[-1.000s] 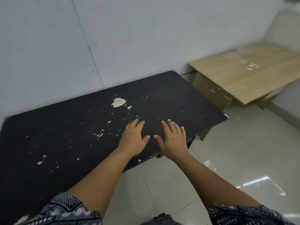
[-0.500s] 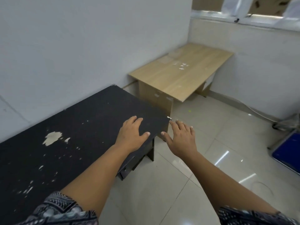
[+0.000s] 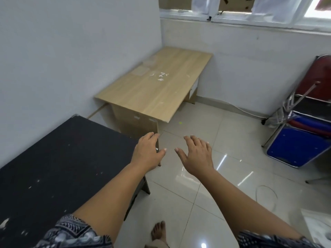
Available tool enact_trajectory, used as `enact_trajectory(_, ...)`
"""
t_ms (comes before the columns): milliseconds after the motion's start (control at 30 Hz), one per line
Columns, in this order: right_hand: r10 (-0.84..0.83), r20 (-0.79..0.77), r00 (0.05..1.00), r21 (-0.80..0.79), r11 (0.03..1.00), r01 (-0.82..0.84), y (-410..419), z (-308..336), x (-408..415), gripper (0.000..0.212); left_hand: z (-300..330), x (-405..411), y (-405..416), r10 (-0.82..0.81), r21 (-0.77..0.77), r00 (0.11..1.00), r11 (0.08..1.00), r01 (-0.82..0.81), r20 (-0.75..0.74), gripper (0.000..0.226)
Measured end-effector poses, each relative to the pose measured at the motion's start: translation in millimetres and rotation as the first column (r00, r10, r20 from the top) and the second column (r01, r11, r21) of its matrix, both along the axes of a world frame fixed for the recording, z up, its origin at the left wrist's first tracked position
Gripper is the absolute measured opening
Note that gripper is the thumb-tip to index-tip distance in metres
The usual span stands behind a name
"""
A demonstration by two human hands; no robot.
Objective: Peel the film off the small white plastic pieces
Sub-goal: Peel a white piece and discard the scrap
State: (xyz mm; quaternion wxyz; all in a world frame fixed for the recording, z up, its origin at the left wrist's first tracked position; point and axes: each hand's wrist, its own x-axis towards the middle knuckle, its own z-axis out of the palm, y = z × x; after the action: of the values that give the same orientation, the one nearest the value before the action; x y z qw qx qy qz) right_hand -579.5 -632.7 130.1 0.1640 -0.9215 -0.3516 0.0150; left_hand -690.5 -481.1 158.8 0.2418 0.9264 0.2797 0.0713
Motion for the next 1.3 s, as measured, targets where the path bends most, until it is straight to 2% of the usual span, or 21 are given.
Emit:
enact_trajectory(400,-0.144,-0.001,0.99,0.05,0.988,0.144,89,6,126,0.064,2,148,100,-0.119,0.05,0.992,0.991,0.121,-0.04,0.067)
enact_trajectory(633,-0.161,-0.033,0.986,0.02,0.987,0.162,108,-1,190,0.064,-14,218,119,-0.152,0.035,0.988,0.988,0.153,-0.038,0.063)
enact_trajectory(1100,-0.047,-0.028,0.998,-0.025,0.999,0.046,142,-4,397,0.07,-20,414,148,-0.046,0.009,0.999,0.999,0.046,-0.01,0.06)
enact_trajectory(1300,0.0,-0.042,0.999,-0.033,0.999,-0.001,161,-9,462,0.07,-32,467,158,0.031,-0.052,0.999,0.998,-0.032,-0.014,0.059)
